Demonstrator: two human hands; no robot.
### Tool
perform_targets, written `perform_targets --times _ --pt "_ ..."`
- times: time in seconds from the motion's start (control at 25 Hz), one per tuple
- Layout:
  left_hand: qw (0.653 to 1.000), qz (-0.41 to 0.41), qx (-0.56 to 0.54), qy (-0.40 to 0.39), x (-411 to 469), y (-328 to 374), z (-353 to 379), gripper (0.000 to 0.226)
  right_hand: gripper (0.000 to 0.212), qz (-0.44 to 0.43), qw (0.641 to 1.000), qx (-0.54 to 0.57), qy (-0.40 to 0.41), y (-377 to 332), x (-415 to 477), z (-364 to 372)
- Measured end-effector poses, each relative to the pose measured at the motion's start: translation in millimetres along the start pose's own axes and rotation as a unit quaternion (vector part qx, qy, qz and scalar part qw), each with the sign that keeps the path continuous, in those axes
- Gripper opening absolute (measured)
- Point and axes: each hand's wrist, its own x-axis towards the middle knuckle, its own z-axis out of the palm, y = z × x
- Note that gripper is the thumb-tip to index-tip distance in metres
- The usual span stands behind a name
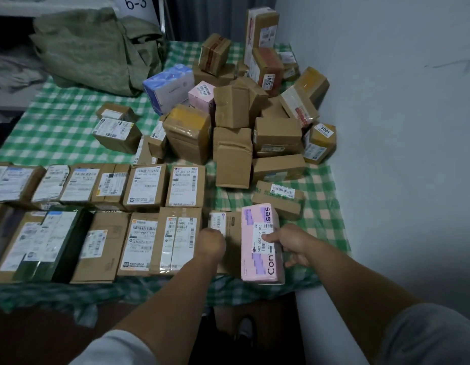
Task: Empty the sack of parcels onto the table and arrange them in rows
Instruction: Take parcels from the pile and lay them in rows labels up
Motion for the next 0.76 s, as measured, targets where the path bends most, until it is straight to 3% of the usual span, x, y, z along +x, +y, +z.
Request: perform_targets --times 0.48,0.76 --pt "0.999 -0.034 -0.002 -0.030 7 -32 18 0.034 0.016 -0.017 0.996 0.081 0.017 8 31 17" --pt "0.995 -0.063 -0.016 -0.073 8 -30 16 0.031 0.016 -0.028 0.998 0.025 0.058 7 35 23"
